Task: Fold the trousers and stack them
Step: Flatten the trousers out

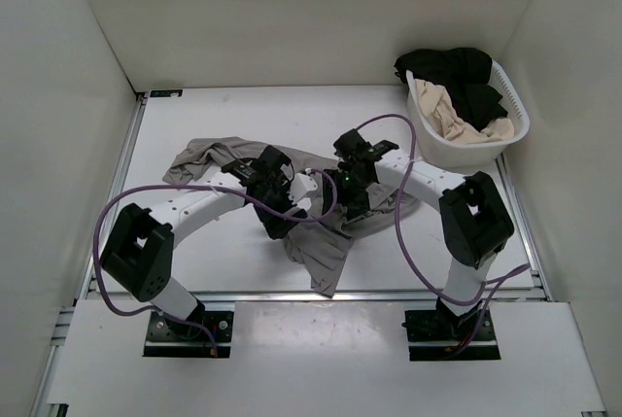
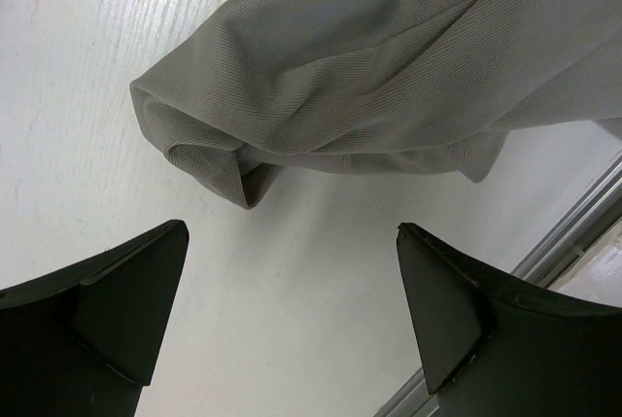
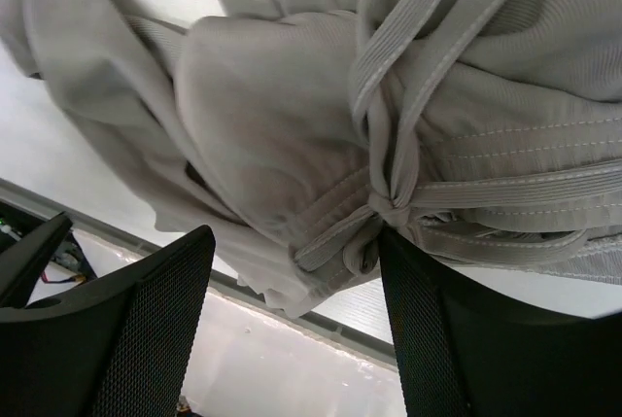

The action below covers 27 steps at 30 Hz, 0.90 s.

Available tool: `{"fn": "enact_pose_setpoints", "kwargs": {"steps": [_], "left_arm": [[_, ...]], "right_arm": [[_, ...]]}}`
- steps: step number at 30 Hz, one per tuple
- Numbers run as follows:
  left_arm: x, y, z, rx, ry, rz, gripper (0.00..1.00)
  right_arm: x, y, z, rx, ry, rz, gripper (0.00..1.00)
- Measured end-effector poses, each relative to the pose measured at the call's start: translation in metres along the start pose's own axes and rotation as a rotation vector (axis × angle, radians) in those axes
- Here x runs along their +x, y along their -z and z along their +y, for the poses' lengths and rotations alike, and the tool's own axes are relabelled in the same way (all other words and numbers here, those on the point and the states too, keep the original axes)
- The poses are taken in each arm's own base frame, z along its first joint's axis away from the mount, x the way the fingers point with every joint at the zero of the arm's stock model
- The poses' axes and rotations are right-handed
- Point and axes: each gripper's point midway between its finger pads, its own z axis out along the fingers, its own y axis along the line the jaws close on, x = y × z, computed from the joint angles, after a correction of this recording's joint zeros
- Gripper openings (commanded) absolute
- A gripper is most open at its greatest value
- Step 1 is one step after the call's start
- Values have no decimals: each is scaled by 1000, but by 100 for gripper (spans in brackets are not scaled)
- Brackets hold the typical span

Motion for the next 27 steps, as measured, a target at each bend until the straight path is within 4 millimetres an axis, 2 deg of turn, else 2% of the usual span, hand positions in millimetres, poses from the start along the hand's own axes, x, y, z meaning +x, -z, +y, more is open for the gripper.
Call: {"fn": "enact_pose_setpoints", "kwargs": {"steps": [3, 8, 13, 15, 17, 21, 23, 24, 25, 26, 27], "left_arm": [[0, 1, 0, -7, 9, -3, 100], [4, 0, 0, -13, 18, 5, 100], [8, -1, -1, -15, 20, 16, 100], [9, -1, -1, -15, 20, 17, 100], [9, -1, -1, -16, 20, 17, 100], [9, -1, 0, -22, 20, 20, 100], [9, -1, 1, -26, 20, 21, 100], [9, 0, 1, -28, 19, 20, 100], [9, 0, 2, -32, 19, 19, 100], [10, 1, 2, -36, 18, 18, 100], [9, 3, 3, -42, 18, 15, 100]], "right_arm": [[2, -2, -2, 8, -11, 14, 72], [12, 6, -9, 59, -33, 36, 72], [25, 39, -3, 53, -25, -24, 73], [30, 45, 1, 24, -18, -36, 73], [33, 42, 3, 15, -17, -21, 73], [24, 15, 6, 26, -11, 43, 73], [12, -2, 9, 28, 0, 60, 62], [6, -9, 10, 34, 5, 62, 53], [2, -14, 9, 42, 11, 61, 39], [-4, -17, 9, 51, 12, 55, 11], [-8, -17, 9, 57, 19, 45, 4]]}}
